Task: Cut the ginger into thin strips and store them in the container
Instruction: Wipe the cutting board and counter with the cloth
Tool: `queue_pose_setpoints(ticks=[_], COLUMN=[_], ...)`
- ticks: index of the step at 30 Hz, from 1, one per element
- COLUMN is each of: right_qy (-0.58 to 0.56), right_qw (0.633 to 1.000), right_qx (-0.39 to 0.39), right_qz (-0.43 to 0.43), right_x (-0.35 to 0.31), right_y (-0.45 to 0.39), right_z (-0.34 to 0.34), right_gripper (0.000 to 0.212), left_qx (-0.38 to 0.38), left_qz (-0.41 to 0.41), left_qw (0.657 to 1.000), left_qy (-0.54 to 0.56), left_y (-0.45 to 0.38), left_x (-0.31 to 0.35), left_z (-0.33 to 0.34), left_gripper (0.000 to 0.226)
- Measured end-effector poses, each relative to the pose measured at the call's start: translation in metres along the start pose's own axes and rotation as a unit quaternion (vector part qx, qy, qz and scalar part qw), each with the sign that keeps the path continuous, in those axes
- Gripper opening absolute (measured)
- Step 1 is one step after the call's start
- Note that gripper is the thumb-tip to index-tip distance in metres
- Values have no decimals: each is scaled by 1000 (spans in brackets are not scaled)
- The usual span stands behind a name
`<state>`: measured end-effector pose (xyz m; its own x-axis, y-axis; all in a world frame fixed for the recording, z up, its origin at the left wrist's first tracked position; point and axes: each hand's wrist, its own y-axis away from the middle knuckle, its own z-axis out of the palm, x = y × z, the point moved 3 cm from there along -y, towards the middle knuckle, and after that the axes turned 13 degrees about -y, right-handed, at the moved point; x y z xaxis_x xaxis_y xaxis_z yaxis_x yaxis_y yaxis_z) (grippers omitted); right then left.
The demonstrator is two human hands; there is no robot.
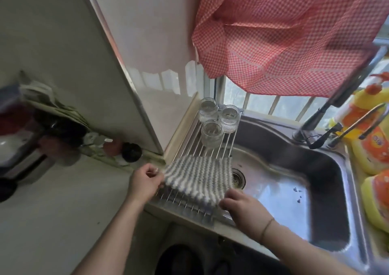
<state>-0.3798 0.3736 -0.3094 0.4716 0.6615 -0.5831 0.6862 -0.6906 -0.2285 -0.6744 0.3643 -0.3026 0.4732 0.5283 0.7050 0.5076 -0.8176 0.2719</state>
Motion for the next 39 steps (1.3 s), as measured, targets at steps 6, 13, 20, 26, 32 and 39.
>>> queue_pose_setpoints(ticks=[6,13,20,26,32,39], right_qy=[18,76,47,0,22,7], right_qw=[995,984,974,911,908,918], right_qx=[-95,-150,-46,-234,-214,-158], right_qz=[-8,-64,215,341,358,363], right_x=[-4,-11,-2,14,38,45], right_y=[20,39,-3,-14,-25,-15], right_z=[44,59,30,46,47,40], right_gripper=[20,23,50,115,89,73], left_qx=[43,-16,-95,-159,-147,-112], left_qz=[126,167,211,249,262,274], left_qw=[968,868,934,861,852,865], left_qy=[-212,-466,-271,-414,-428,-404], left_y=[19,30,8,-6,-40,-49], left_x=[-42,-37,13,3,0,8], left_z=[1,2,40,83,105,107], left_gripper=[41,18,46,67,75,73])
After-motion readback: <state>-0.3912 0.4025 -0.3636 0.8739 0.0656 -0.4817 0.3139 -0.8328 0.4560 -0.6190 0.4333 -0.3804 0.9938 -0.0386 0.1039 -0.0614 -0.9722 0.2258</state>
